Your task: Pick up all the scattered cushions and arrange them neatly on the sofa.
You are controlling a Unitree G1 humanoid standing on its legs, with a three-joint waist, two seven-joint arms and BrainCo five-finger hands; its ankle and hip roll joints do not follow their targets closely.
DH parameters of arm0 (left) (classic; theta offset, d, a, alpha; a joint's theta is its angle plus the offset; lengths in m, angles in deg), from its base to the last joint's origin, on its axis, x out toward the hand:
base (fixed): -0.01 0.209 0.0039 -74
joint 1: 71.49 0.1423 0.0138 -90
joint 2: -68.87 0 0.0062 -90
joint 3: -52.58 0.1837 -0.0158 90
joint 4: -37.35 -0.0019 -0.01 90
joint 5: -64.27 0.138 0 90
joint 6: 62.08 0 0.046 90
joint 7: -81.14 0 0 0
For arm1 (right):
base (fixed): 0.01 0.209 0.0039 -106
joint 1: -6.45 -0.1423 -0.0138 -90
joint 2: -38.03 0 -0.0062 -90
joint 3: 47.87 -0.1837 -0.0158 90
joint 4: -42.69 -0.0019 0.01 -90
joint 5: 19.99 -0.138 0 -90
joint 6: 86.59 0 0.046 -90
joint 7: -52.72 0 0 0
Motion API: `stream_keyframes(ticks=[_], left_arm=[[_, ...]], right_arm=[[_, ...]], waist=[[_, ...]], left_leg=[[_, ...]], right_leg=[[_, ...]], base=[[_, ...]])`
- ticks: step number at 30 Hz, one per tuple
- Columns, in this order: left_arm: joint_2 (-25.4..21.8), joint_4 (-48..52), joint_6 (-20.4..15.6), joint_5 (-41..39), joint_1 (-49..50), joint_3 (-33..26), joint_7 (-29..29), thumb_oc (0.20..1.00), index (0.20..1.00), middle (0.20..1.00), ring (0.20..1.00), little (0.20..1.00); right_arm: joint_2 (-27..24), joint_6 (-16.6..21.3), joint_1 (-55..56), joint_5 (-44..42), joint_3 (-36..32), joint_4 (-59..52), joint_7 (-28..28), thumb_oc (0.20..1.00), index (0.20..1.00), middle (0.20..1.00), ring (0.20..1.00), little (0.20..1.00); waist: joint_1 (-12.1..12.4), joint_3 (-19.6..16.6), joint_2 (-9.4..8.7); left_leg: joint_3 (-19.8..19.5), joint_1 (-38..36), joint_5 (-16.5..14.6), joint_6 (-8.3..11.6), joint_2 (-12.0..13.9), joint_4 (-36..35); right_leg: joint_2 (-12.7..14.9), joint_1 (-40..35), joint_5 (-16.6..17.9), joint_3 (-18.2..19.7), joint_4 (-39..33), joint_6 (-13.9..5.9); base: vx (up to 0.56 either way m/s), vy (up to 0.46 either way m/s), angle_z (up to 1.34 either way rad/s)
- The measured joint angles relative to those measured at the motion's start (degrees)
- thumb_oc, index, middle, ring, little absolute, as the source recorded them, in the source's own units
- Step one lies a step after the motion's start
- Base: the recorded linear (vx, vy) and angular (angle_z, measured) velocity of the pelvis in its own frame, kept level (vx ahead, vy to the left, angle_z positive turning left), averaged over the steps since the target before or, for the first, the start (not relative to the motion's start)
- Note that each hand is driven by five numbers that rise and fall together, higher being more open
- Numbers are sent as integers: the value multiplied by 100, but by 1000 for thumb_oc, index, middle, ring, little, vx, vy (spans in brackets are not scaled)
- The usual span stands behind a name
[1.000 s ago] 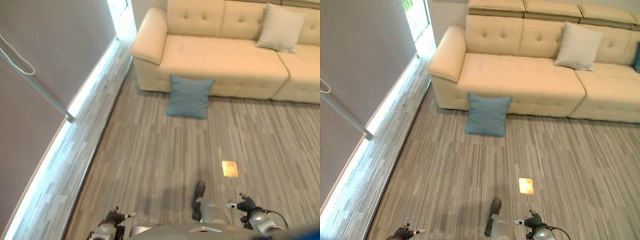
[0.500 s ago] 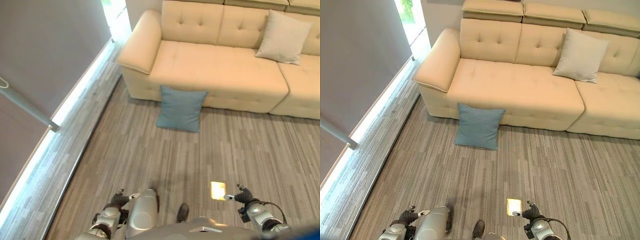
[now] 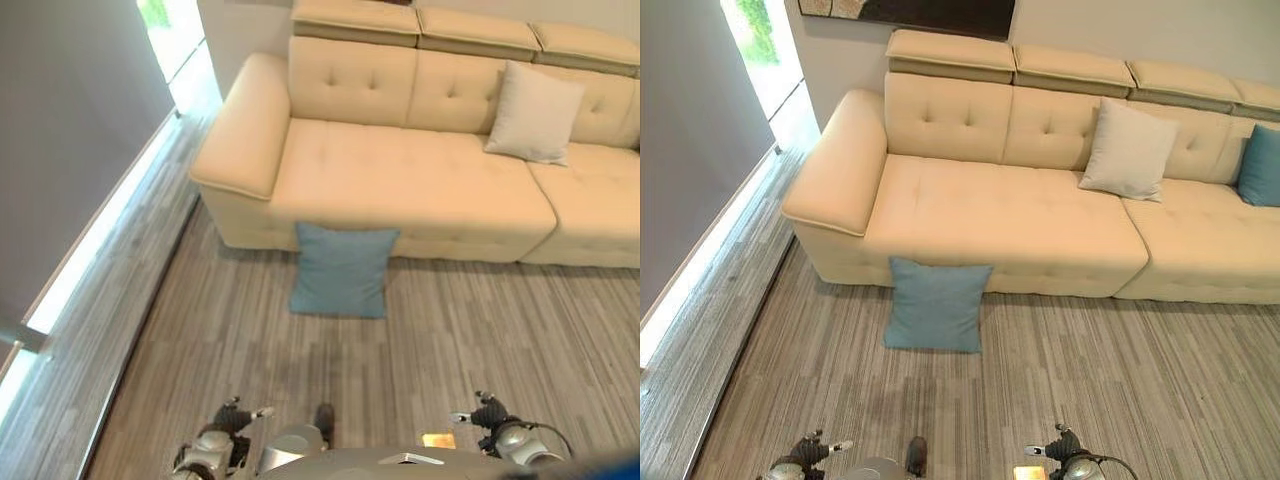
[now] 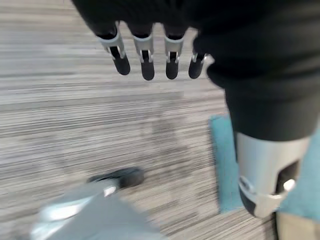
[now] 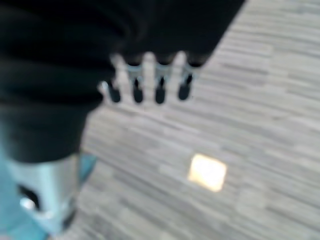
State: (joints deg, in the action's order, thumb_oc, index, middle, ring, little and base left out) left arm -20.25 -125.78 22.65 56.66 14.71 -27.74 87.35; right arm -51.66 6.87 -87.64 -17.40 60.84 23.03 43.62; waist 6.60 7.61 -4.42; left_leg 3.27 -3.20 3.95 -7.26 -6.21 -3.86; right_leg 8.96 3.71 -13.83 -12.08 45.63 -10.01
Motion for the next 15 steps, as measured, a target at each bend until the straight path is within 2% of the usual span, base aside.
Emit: stream_keyframes(ticks=[2,3,4,5,6,7,9,11,12,13,14,15], left_arm=[[-2,-6,-24,4,-44,62,3,1000,1000,1000,1000,1000],[11,-44,1,4,-46,62,5,1000,1000,1000,1000,1000],[10,-45,7,4,16,40,11,1000,1000,1000,1000,1000],[-8,-42,10,4,71,36,7,1000,1000,1000,1000,1000],[13,-43,10,4,86,43,9,1000,1000,1000,1000,1000],[30,-55,13,11,129,16,14,1000,1000,1000,1000,1000],[39,-41,9,26,109,28,10,1000,1000,1000,1000,1000],[49,-40,10,27,136,38,12,1000,1000,1000,1000,1000],[52,-39,8,28,149,46,9,1000,1000,1000,1000,1000],[111,-39,2,32,127,49,12,1000,1000,1000,1000,1000],[121,-21,-6,33,132,88,5,1000,1000,1000,1000,1000],[130,-15,-9,35,127,108,3,1000,1000,1000,1000,1000]], right_arm=[[2,-1,24,-2,-1,12,4,1000,1000,1000,1000,1000],[-10,2,21,-3,-2,-33,4,1000,1000,1000,1000,1000],[-11,1,16,-4,-1,-77,1,1000,1000,1000,1000,1000],[-7,-1,7,-4,-1,-91,2,1000,1000,1000,1000,1000],[-6,-6,27,-4,-3,-87,3,1000,1000,1000,1000,1000],[-23,-6,43,-5,-6,-118,1,1000,1000,1000,1000,1000],[-11,-14,43,-4,-9,-92,14,1000,1000,1000,1000,1000],[-14,-15,15,-5,-31,-82,13,1000,1000,1000,1000,1000],[-11,-17,32,-5,-27,-66,13,1000,1000,1000,1000,1000],[-15,-23,63,-11,-27,-6,9,1000,1000,1000,1000,1000],[-4,-22,112,-11,-25,9,11,1000,1000,1000,1000,1000],[-17,-14,163,-12,-28,12,8,1000,1000,1000,1000,1000]], waist=[[2,94,112],[-24,109,145],[-65,122,153],[-85,199,101],[-104,219,119],[-104,243,66],[-200,333,-20],[-236,356,-28],[-273,348,-46],[-307,313,-7],[-313,229,8],[-314,184,37]], left_leg=[[-152,-237,-274,-54,-20,9],[-223,-300,-342,-103,-11,1],[-236,-332,-330,-57,-1,-7],[-222,-418,-308,-89,-19,-31],[-288,-479,-404,-43,-53,-28],[-432,-503,-493,11,-97,0],[-571,-678,-539,-47,-150,-22],[-757,-807,-684,-19,-177,-18],[-850,-860,-731,10,-187,-8],[-1122,-1027,-923,140,-99,-4],[-1210,-1035,-977,219,-48,45],[-1239,-1062,-1041,318,1,109]], right_leg=[[115,557,-12,-6,-85,63],[99,728,12,-25,-537,183],[51,786,103,-76,-1308,254],[40,836,330,-115,-2225,323],[18,951,431,-142,-2427,322],[-94,1012,810,-16,-3109,262],[-191,1074,1225,29,-3517,292],[-306,1013,1382,35,-3666,310],[-336,870,1465,28,-3799,385],[-445,609,1694,36,-3883,635],[-491,526,1866,32,-3994,745],[-546,452,1916,-12,-4077,1009]], base=[[246,-14,24],[137,-43,17],[222,-49,30],[251,-43,31],[334,-45,33],[175,-18,44],[205,-31,44],[262,-87,36],[352,-142,74],[250,-99,79],[170,-90,73],[166,-105,40]])
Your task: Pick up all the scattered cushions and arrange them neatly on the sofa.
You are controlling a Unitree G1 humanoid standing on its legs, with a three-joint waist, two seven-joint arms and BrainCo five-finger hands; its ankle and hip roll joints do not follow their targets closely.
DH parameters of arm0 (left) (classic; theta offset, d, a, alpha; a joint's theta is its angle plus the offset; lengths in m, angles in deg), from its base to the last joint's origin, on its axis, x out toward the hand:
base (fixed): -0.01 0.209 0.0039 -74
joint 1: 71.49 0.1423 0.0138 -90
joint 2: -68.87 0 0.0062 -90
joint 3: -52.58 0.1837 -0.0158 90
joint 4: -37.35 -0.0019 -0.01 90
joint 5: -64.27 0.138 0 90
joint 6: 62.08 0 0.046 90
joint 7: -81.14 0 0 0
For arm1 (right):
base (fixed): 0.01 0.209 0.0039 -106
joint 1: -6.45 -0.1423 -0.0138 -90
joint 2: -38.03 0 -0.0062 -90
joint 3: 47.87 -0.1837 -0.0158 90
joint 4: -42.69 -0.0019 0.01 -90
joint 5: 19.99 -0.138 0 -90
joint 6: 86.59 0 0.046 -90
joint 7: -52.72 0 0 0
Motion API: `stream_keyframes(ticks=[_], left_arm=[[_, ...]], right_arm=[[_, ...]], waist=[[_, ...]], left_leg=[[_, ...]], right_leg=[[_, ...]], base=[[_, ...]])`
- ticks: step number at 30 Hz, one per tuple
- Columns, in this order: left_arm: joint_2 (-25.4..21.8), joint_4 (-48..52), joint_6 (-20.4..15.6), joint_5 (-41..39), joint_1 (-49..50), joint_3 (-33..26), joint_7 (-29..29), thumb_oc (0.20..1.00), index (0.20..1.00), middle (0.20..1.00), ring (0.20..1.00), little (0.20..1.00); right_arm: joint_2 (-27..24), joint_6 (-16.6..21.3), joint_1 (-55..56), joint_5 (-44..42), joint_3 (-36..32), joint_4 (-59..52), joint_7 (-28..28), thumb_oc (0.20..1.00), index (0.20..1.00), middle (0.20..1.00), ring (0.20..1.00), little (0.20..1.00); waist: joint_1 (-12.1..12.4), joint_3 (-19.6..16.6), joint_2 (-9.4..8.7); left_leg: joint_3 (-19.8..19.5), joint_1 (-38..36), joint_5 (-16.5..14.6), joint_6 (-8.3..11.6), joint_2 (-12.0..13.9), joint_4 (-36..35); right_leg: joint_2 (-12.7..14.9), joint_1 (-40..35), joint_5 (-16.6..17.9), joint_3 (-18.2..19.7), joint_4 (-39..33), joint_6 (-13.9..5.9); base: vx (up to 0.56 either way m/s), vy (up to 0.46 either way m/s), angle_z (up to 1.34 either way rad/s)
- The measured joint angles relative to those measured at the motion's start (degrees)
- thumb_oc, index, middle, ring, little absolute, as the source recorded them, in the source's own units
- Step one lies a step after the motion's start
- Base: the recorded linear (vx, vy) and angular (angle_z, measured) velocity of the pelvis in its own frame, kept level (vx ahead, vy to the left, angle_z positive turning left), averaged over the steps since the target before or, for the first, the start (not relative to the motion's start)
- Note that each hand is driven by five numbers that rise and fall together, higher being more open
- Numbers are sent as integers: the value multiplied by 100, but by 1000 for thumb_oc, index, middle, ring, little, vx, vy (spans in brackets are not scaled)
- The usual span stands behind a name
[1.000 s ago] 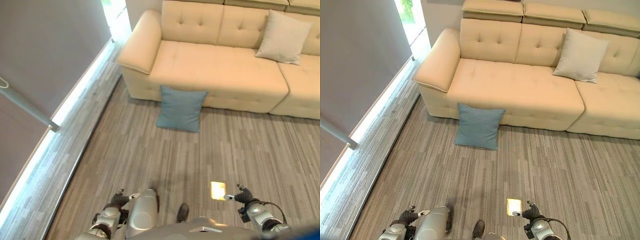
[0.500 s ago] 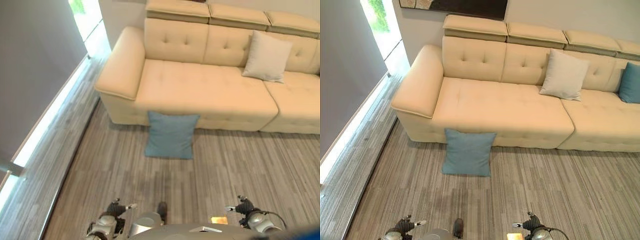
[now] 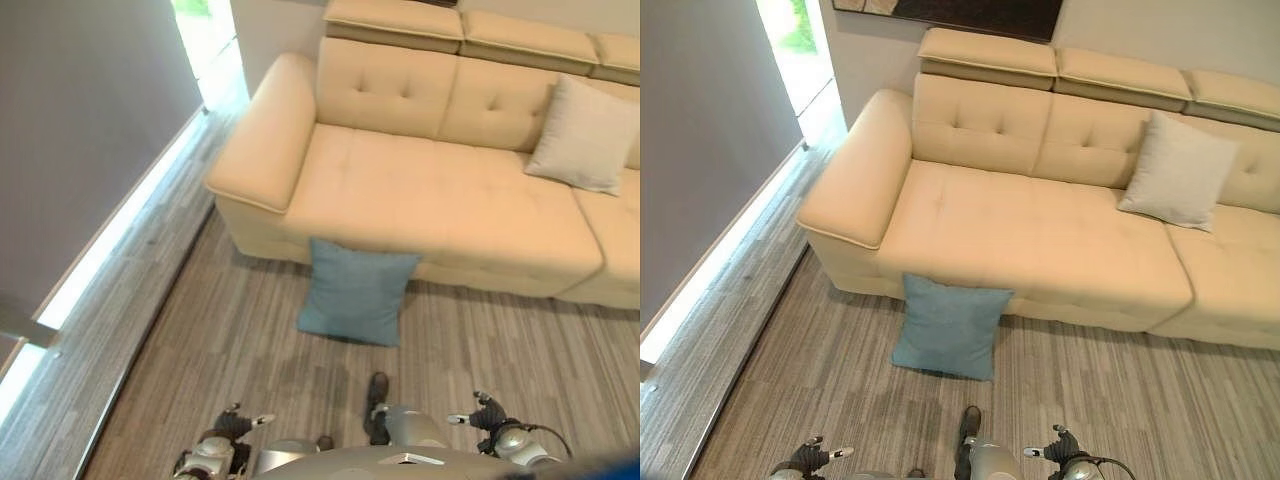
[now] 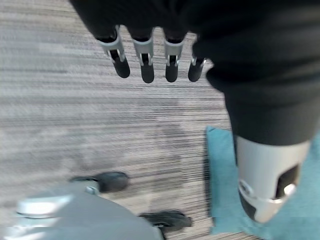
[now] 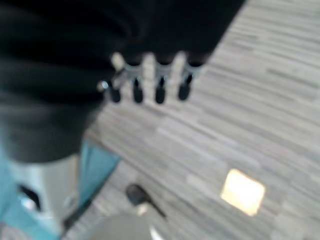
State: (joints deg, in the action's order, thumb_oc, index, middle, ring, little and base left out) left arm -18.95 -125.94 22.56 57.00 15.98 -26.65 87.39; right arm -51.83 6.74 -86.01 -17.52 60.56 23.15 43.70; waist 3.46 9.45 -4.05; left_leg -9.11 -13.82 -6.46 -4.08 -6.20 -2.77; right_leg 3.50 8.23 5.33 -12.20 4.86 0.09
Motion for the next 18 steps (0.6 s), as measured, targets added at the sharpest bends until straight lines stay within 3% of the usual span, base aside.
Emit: stream_keyframes(ticks=[2,3,6,7,8,11,12,14,18], left_arm=[[4,-7,-5,2,-1,-9,5,1000,1000,1000,1000,1000],[21,-35,2,4,-25,-8,-2,1000,1000,1000,1000,1000],[112,-2,-13,2,-188,-6,-7,1000,1000,1000,1000,1000],[87,-10,-3,-2,-126,-16,-12,1000,1000,1000,1000,1000],[65,-5,1,-5,-147,5,-8,1000,1000,1000,1000,1000],[3,15,-1,-13,-247,34,-3,1000,1000,1000,1000,1000],[-16,22,-1,-26,-295,38,6,1000,1000,1000,1000,1000],[-21,16,-5,-40,-323,46,5,1000,1000,1000,1000,1000],[41,103,8,-47,-229,101,-4,1000,1000,1000,1000,1000]], right_arm=[[-30,7,-120,-2,0,-3,0,1000,1000,1000,1000,1000],[-57,12,-171,-9,-40,-104,-4,1000,1000,1000,1000,1000],[-73,42,-265,-84,-153,-92,-17,1000,1000,1000,1000,1000],[-61,89,-329,-165,-141,-131,-19,1000,1000,1000,1000,1000],[-58,94,-405,-200,-135,-136,-26,1000,1000,1000,1000,1000],[-63,68,-444,-236,-120,-94,-30,1000,1000,1000,1000,1000],[-91,71,-460,-236,-121,-89,-32,1000,1000,1000,1000,1000],[-100,68,-433,-237,-122,-83,-38,1000,1000,1000,1000,1000],[-139,61,-236,-234,-149,-60,-37,1000,1000,1000,1000,1000]], waist=[[71,-9,53],[3,-12,47],[76,14,-83],[82,26,-118],[56,40,-134],[104,160,-211],[76,259,-178],[63,328,-149],[30,262,93]], left_leg=[[63,178,-64,188,65,387],[70,349,-150,428,29,932],[752,1632,-235,824,-51,3536],[848,1916,-296,801,106,3866],[865,2117,-318,763,243,3831],[787,2252,-234,737,507,2464],[673,2276,63,783,693,1665],[639,2267,451,913,756,1049],[650,1926,996,721,862,626]], right_leg=[[-79,-238,78,-74,-278,157],[-69,-584,83,-220,-630,191],[13,-827,3,-310,-886,357],[-37,-945,-93,-319,-916,508],[-58,-973,-258,-302,-915,547],[-84,-1071,-260,-264,-986,562],[-148,-1191,-296,-266,-997,517],[-176,-1308,-402,-258,-998,483],[-291,-1482,-564,85,-970,200]], base=[[197,-155,31],[99,-142,56],[45,-70,27],[135,-39,5],[179,3,2],[123,44,-9],[148,75,-14],[180,147,-14],[140,171,-46]])
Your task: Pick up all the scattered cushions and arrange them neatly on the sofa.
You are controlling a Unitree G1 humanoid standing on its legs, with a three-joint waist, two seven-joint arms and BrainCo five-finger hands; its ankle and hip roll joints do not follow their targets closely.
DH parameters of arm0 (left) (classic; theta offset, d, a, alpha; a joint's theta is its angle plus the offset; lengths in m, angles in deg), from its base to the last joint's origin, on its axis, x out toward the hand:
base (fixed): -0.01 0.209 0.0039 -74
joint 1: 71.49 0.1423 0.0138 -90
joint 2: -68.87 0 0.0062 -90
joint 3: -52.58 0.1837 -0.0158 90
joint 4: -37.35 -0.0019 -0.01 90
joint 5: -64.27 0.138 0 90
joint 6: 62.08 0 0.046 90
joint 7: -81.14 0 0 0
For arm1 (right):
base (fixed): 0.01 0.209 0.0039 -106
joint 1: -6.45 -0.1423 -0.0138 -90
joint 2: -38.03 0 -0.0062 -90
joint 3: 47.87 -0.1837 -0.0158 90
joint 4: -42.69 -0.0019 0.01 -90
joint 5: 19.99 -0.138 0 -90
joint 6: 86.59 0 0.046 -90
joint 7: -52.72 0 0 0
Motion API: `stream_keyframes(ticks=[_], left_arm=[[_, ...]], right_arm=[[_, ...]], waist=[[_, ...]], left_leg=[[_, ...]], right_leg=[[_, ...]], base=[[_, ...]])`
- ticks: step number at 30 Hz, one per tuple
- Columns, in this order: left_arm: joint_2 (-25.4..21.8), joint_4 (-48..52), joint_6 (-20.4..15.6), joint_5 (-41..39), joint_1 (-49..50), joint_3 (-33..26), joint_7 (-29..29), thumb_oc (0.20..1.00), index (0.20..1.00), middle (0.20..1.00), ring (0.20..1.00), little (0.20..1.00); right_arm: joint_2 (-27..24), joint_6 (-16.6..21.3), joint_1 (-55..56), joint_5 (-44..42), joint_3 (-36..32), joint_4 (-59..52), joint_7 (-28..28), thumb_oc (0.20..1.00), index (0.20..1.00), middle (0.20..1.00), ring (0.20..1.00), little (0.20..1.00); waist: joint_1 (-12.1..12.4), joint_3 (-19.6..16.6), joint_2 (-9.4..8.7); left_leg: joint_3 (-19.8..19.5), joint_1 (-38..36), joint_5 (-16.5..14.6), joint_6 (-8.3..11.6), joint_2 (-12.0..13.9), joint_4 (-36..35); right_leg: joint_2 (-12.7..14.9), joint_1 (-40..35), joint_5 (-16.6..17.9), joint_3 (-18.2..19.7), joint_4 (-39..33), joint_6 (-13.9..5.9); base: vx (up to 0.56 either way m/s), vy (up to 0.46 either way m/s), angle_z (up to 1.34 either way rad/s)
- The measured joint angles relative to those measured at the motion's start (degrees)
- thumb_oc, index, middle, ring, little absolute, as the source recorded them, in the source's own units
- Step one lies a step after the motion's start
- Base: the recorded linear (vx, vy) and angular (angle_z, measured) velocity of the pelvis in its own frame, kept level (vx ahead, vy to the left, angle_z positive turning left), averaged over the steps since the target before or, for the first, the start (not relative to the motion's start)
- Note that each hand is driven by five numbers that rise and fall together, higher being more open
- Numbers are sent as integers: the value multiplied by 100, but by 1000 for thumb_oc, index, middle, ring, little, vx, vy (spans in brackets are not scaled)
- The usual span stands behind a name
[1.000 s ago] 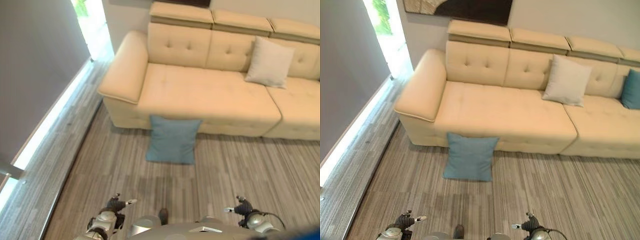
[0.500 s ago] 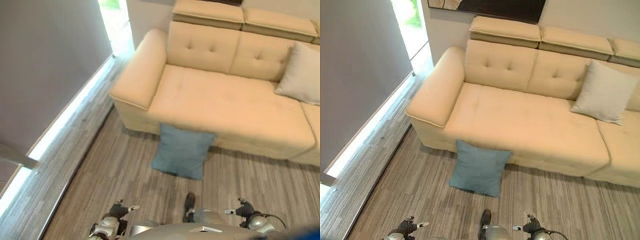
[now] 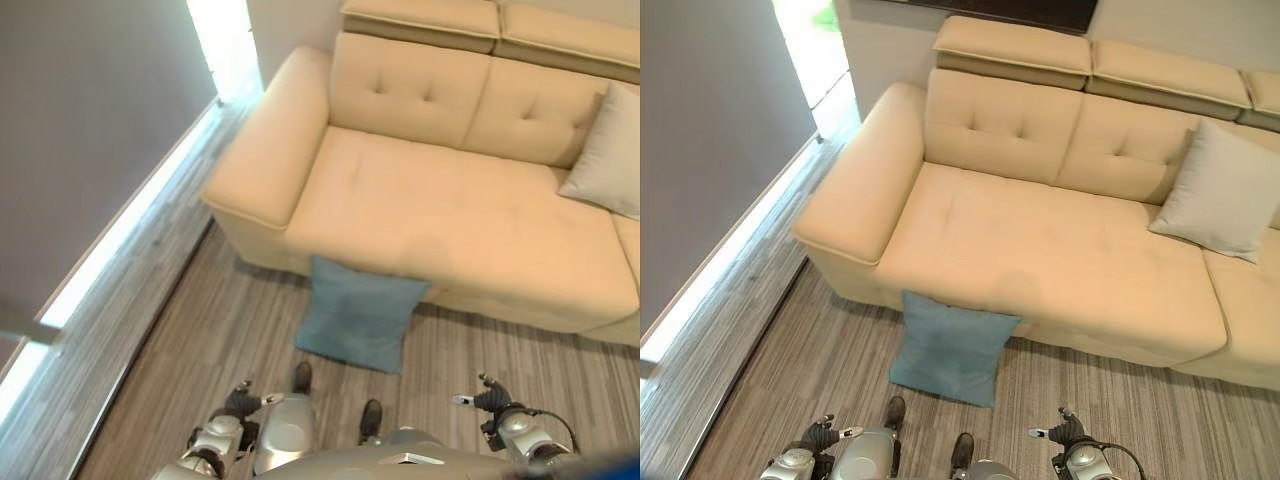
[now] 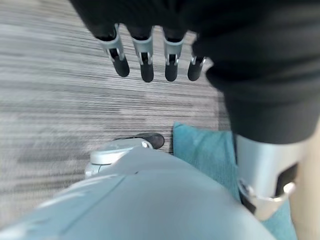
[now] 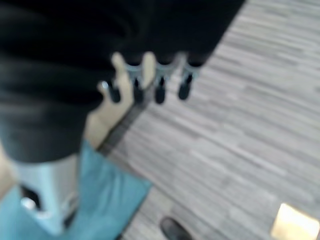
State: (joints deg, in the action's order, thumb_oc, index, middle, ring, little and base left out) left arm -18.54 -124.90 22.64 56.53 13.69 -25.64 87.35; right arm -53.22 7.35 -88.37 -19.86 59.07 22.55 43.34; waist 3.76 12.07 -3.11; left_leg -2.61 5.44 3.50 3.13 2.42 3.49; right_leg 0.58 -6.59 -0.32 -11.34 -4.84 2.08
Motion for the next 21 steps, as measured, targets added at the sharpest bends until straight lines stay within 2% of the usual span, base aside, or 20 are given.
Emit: stream_keyframes(ticks=[1,5,7,8,9,11,12,14,15,16,17,18,20,21], left_arm=[[-14,25,-1,0,21,8,1,1000,1000,1000,1000,1000],[-172,78,-11,0,-67,2,4,1000,1000,1000,1000,1000],[-242,118,-14,-3,-78,7,14,1000,1000,1000,1000,1000],[-321,121,-23,-7,-66,-1,20,1000,1000,1000,1000,1000],[-342,121,-22,-12,-54,-10,29,1000,1000,1000,1000,1000],[-364,270,-48,-95,-76,0,53,1000,1000,1000,1000,1000],[-402,556,-94,-253,-132,1,113,1000,1000,1000,1000,1000],[-371,658,-161,-301,-313,37,148,1000,1000,1000,1000,1000],[-381,1053,-188,-474,-360,244,266,1000,1000,1000,1000,1000],[-371,1281,-291,-523,-525,359,330,1000,1000,1000,1000,1000],[-371,1281,-291,-523,-525,359,330,1000,1000,1000,1000,1000],[-378,1613,-392,-644,-938,589,528,1000,1000,1000,1000,1000],[-392,1682,-418,-690,-1265,608,637,1000,1000,1000,1000,1000],[-444,1721,-433,-749,-1529,713,800,1000,1000,1000,1000,1000]], right_arm=[[35,-5,85,1,-1,12,7,1000,1000,1000,1000,1000],[89,-6,188,0,-12,-5,14,1000,1000,1000,1000,1000],[90,2,82,1,-25,-31,11,1000,1000,1000,1000,1000],[90,22,-123,1,-25,-53,0,1000,1000,1000,1000,1000],[89,28,-192,0,-25,-82,-12,1000,1000,1000,1000,1000],[71,35,-302,0,-28,-166,-103,1000,1000,1000,1000,1000],[70,59,-443,0,-22,-273,-176,1000,1000,1000,1000,1000],[55,91,-550,0,-24,-357,-244,1000,1000,1000,1000,1000],[4,115,-608,-1,-17,-449,-358,1000,1000,1000,1000,1000],[-82,137,-702,-2,-18,-506,-466,1000,1000,1000,1000,1000],[-82,137,-702,-2,-18,-506,-466,1000,1000,1000,1000,1000],[-291,143,-1016,-2,-14,-577,-624,1000,1000,1000,1000,1000],[-422,144,-1338,-2,-30,-616,-732,1000,1000,1000,1000,1000],[-430,155,-1664,-24,-26,-662,-882,1000,1000,1000,1000,1000]], waist=[[3,-13,-39],[8,-74,-174],[43,-74,-189],[111,-59,-197],[114,-51,-205],[200,-13,-211],[255,132,-230],[201,261,-205],[193,389,-150],[181,538,-99],[181,538,-99],[189,835,10],[155,1154,71],[28,1262,83]], left_leg=[[85,-113,49,-140,-106,-112],[424,-400,-36,-410,-433,-341],[621,-411,-61,-445,-445,-352],[848,-402,-105,-464,-416,-355],[874,-397,-124,-482,-430,-347],[1136,-243,-124,-476,-349,-333],[1147,-9,-126,-468,-322,-229],[1085,199,-104,-414,-305,-177],[1049,532,-69,-441,-268,20],[980,787,-77,-375,-254,126],[980,787,-77,-375,-254,126],[926,1340,-22,-342,-230,328],[878,1590,59,-316,-234,401],[849,1890,63,-330,-228,566]], right_leg=[[108,22,-67,119,162,-155],[521,131,-286,289,440,-504],[579,278,-294,439,599,-556],[582,471,-295,549,708,-575],[600,476,-268,570,683,-610],[615,810,-255,565,838,-654],[652,1059,-244,433,925,-724],[632,1230,-191,369,961,-683],[624,1554,-219,337,1171,-649],[624,1782,-238,263,1298,-611],[624,1782,-238,263,1298,-611],[641,2394,-297,251,1757,-536],[661,2711,-327,247,1992,-479],[693,3061,-400,235,2300,-400]], base=[[99,150,-32],[-3,125,-28],[-98,47,-61],[-121,1,-86],[-170,-15,-75],[-177,-34,-49],[-215,-39,-31],[-219,-46,6],[-190,-50,21],[-159,-58,16],[-89,-49,23],[-126,-43,13],[-109,-14,12],[-20,-5,15]])
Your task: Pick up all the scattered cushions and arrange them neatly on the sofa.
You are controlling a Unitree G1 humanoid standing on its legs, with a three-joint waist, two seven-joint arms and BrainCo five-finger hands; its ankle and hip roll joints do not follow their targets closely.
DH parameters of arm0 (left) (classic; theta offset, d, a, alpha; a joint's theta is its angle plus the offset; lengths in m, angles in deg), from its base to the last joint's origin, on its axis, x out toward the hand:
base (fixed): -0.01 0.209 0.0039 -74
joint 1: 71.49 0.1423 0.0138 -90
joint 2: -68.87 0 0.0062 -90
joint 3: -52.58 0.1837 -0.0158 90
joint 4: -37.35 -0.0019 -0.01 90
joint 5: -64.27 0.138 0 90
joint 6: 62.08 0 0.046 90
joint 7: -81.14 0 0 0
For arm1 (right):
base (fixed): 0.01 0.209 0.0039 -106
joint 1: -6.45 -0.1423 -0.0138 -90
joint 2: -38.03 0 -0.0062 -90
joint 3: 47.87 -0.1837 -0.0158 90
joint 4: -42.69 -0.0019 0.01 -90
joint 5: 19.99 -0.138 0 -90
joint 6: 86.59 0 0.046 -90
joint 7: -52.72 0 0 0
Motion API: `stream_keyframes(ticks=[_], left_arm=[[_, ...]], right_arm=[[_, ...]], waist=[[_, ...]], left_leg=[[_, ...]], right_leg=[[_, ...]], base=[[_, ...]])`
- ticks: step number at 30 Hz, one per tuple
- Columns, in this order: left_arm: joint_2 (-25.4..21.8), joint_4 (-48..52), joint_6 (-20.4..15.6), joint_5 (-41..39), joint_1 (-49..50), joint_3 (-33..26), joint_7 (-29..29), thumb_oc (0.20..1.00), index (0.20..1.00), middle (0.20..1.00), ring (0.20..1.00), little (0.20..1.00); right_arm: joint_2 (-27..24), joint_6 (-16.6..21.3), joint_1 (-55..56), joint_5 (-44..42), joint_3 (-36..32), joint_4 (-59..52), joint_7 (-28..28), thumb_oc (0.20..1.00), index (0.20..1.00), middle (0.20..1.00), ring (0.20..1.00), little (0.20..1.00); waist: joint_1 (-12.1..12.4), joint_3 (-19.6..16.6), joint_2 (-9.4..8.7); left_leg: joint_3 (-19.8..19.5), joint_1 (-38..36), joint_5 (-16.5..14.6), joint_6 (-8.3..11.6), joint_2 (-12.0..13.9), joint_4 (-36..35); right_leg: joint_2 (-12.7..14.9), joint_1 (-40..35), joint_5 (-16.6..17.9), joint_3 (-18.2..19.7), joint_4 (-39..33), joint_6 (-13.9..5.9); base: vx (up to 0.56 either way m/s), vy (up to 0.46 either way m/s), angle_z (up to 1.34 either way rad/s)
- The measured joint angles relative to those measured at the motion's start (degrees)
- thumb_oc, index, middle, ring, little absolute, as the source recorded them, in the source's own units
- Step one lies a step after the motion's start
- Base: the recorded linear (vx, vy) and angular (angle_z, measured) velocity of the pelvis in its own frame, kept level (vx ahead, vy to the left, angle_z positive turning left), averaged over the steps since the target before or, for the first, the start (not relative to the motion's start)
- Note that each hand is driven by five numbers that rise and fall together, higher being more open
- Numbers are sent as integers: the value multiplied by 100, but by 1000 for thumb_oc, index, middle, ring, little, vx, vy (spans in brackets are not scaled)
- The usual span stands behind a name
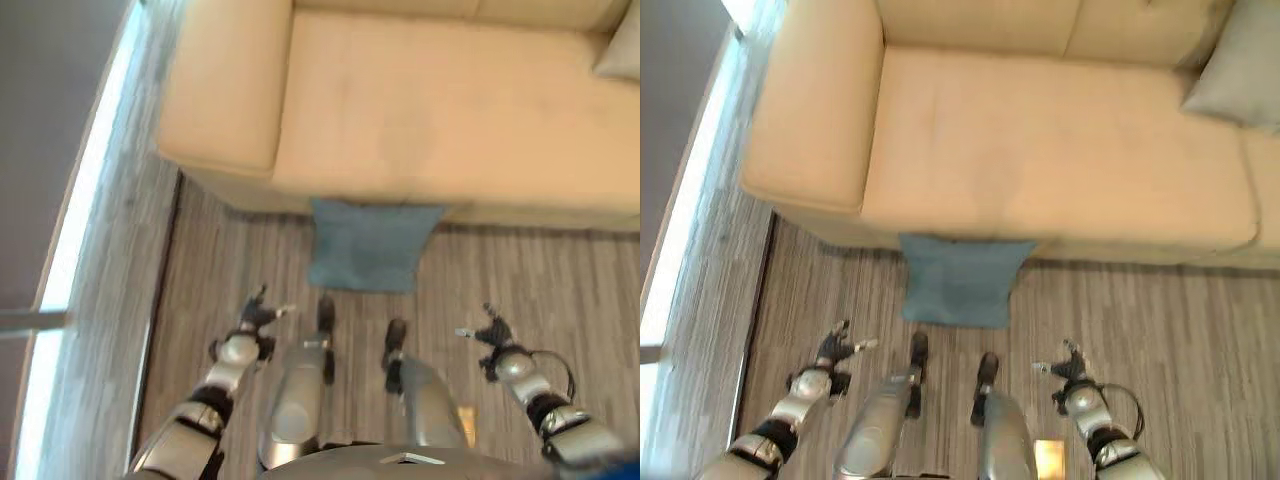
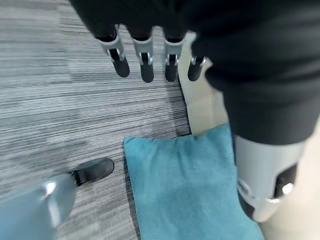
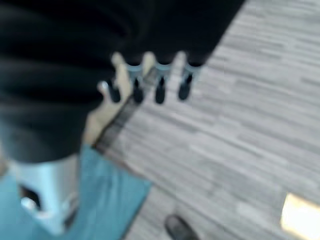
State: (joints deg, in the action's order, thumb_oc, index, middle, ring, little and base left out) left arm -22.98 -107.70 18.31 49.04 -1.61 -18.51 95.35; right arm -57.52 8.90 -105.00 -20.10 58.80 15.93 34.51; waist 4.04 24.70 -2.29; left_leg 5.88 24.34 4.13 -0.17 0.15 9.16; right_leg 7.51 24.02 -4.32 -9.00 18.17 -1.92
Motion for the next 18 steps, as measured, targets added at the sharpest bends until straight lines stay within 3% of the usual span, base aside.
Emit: stream_keyframes(ticks=[4,7,14,18], left_arm=[[-161,-35,-89,-167,-935,313,245,1000,1000,1000,1000,1000],[-157,-28,-103,-202,-1304,280,312,1000,1000,1000,1000,1000],[-461,-116,-260,-725,-2765,497,741,1000,1000,1000,1000,1000],[-557,-249,-314,-897,-3452,570,854,1000,1000,1000,1000,1000]], right_arm=[[-279,28,-912,-155,207,-88,-339,1000,1000,1000,1000,1000],[-307,54,-1298,-217,329,-227,-507,1000,1000,1000,1000,1000],[-797,221,-2893,-490,666,-570,-1143,1000,1000,1000,1000,1000],[-903,300,-3506,-605,709,-663,-1399,1000,1000,1000,1000,1000]], waist=[[-130,230,35],[-169,407,43],[-318,515,66],[-340,530,68]], left_leg=[[-26,1013,-13,-25,-12,515],[-32,1225,-23,-63,8,751],[22,3305,-718,-211,86,2754],[101,4027,-756,-194,90,3010]], right_leg=[[96,1146,-238,51,812,69],[98,1393,-253,79,1043,107],[193,3389,-721,376,2718,227],[226,4182,-755,499,3021,289]], base=[[-50,14,8],[-86,61,-2],[-14,60,-7],[7,26,-2]])
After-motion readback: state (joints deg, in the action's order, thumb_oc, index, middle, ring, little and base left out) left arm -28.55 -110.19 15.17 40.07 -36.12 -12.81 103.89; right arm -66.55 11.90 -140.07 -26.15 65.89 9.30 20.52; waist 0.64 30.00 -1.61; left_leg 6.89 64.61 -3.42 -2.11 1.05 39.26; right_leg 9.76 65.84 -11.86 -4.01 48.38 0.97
